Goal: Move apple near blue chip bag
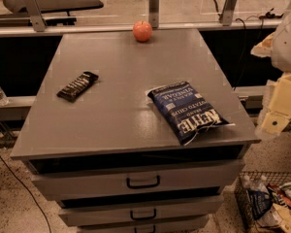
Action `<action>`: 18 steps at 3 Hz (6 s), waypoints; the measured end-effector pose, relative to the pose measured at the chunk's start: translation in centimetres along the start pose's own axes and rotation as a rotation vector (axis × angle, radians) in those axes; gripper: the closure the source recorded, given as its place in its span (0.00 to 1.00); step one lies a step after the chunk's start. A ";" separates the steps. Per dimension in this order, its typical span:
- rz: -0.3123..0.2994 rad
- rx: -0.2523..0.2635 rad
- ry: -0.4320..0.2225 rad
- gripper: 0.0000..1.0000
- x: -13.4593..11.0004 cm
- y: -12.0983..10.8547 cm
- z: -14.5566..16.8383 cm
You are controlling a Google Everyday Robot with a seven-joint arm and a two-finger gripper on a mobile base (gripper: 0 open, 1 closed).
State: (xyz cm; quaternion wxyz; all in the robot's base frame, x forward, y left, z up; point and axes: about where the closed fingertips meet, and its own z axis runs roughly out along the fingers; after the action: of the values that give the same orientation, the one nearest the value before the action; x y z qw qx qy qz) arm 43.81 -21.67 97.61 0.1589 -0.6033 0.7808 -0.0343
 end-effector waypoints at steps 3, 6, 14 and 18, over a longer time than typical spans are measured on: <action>-0.100 0.043 -0.226 0.00 -7.3 -11.4 7.2; -0.096 0.093 -0.532 0.00 -19.3 -22.8 13.6; 0.559 0.444 -0.817 0.00 -27.0 -35.9 22.6; 0.694 0.412 -0.897 0.18 -28.5 -42.3 26.6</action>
Offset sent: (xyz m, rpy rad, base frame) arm 0.1532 0.0331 -0.0352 0.1657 -0.1125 0.1551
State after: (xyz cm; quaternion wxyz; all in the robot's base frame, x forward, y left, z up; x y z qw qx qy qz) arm 97.20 -2.26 88.66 0.5883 -0.2255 0.7662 0.1267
